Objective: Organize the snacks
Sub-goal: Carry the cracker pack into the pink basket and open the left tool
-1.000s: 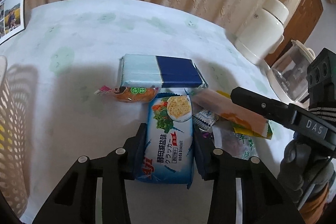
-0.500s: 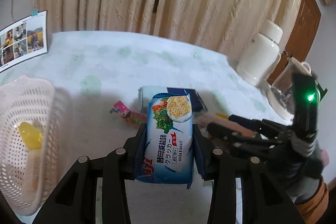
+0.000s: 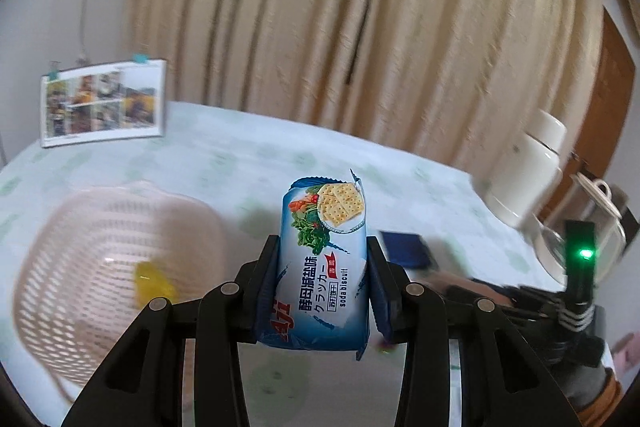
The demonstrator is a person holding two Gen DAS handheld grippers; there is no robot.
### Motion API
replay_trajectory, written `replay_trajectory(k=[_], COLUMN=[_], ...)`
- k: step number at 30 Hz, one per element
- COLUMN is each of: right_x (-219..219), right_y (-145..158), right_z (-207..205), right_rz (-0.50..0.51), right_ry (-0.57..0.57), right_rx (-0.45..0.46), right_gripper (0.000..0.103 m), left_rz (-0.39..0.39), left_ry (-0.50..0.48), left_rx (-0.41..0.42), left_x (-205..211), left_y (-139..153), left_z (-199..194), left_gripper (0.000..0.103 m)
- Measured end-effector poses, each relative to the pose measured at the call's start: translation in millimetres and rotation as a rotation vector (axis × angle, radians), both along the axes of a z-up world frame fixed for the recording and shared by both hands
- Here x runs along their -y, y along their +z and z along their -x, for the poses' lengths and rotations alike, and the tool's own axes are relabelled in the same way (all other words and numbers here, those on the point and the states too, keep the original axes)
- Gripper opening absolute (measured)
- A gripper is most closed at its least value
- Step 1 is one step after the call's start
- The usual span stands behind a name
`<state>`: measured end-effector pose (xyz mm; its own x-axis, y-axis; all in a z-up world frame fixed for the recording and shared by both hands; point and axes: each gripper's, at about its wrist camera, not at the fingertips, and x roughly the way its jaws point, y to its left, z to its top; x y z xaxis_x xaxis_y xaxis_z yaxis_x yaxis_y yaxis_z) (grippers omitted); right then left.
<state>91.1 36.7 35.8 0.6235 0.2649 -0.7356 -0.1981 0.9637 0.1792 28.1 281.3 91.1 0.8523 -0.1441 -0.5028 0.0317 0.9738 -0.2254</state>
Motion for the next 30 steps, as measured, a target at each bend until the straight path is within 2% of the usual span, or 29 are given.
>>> replay_trajectory(k=[4, 8, 20, 22, 24, 30], right_x=[11, 12, 7, 7, 6, 4], right_y=[4, 7, 11, 11, 10, 11], right_z=[-1, 1, 6, 6, 6, 7], right_rz=[-0.110, -0.163, -0.170, -0.173, -0.174, -0.185], right_ry=[0.003, 0.010, 0.028, 0.027, 0.028, 0.034], right_rx=[-0.019, -0.020, -0.005, -0.005, -0.004, -0.003], right_gripper=[0.033, 0.033, 0.033, 0.033, 0.033, 0.033], left_rz=[-0.031, -0.040, -0.052, -0.042, -0.016, -0.028], left_ry=[0.097, 0.173, 0.277, 0.288, 0.307, 0.368], left_rx=[0.027, 0.022, -0.010, -0.024, -0.027, 0.014], left_x=[-24, -50, -92, -97, -102, -108], left_y=[4, 2, -9, -12, -14, -12], left_z=[8, 12, 19, 19, 20, 28], left_gripper=[0.042, 0.042, 0.042, 0.045, 0.063, 0.064])
